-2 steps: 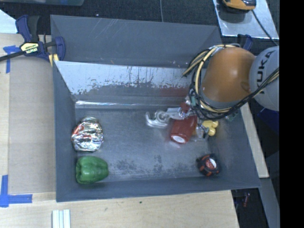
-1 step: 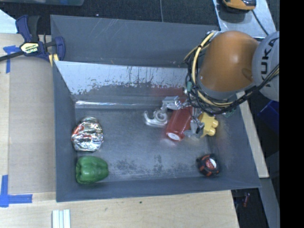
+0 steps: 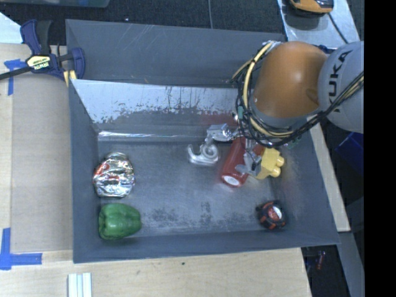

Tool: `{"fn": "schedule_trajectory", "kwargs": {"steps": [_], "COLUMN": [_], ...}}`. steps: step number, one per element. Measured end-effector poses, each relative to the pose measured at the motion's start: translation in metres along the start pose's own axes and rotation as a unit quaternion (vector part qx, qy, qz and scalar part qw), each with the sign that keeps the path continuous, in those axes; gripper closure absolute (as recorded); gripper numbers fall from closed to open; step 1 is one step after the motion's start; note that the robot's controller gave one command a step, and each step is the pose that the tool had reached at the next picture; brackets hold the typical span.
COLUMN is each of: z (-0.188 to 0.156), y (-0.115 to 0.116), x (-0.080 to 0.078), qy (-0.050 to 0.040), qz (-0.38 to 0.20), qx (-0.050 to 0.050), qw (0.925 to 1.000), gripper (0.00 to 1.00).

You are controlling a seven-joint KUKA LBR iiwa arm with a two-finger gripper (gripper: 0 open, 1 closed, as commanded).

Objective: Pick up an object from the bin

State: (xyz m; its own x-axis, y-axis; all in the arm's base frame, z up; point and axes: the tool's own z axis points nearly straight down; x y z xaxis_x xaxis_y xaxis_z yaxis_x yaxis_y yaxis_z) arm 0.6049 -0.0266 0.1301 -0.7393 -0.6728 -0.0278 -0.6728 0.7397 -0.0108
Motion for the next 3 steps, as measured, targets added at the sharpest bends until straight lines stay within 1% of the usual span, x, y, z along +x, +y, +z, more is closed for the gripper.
{"fn": "schedule_trajectory", "kwargs": {"steps": [1,2,3], "z": [0.016,0.060,0.059], "y": [-0.033,-0.009,-0.009], "x": [0.028,0.086,0.040], "qy": [-0.0005,0.0013,-0.0039], "qz": [-0.055,-0.069,0.010], "qx": [-0.001,-0.007,0.002], "qw": [0.9985,0.9976,0.9999], "gripper": [0.00,0.00,1.00]}}
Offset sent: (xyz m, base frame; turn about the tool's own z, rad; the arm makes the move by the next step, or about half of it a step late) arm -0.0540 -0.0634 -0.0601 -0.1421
